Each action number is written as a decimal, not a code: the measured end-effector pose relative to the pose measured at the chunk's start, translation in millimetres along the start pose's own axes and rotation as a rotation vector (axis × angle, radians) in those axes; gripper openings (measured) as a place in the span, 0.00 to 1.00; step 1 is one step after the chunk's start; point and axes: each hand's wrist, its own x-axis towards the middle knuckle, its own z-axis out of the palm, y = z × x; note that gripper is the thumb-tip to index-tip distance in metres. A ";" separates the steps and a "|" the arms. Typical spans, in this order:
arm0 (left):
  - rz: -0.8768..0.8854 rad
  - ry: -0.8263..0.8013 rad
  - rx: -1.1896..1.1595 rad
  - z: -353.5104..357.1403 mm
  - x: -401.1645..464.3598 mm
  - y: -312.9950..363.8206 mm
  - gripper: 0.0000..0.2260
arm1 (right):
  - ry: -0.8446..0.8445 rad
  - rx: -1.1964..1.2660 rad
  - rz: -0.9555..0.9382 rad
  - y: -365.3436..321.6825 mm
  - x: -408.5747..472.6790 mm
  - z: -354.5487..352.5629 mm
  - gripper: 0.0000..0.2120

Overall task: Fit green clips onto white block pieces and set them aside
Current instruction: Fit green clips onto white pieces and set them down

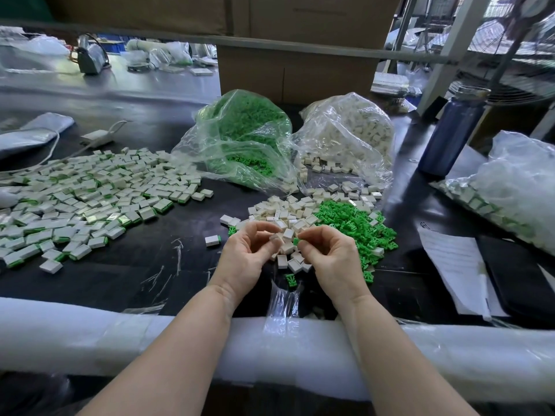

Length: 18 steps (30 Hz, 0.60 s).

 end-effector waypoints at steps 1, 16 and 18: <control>-0.005 0.007 -0.020 -0.8 0.3 -0.4 0.07 | -0.003 0.000 0.000 0.0 0.0 0.1 0.09; -0.071 -0.072 -0.078 -0.3 0.4 -0.7 0.04 | -0.032 -0.008 0.011 0.0 -0.7 1.4 0.08; -0.067 -0.071 -0.072 -0.6 0.8 -1.1 0.04 | -0.034 -0.001 0.017 -0.5 -0.8 1.3 0.07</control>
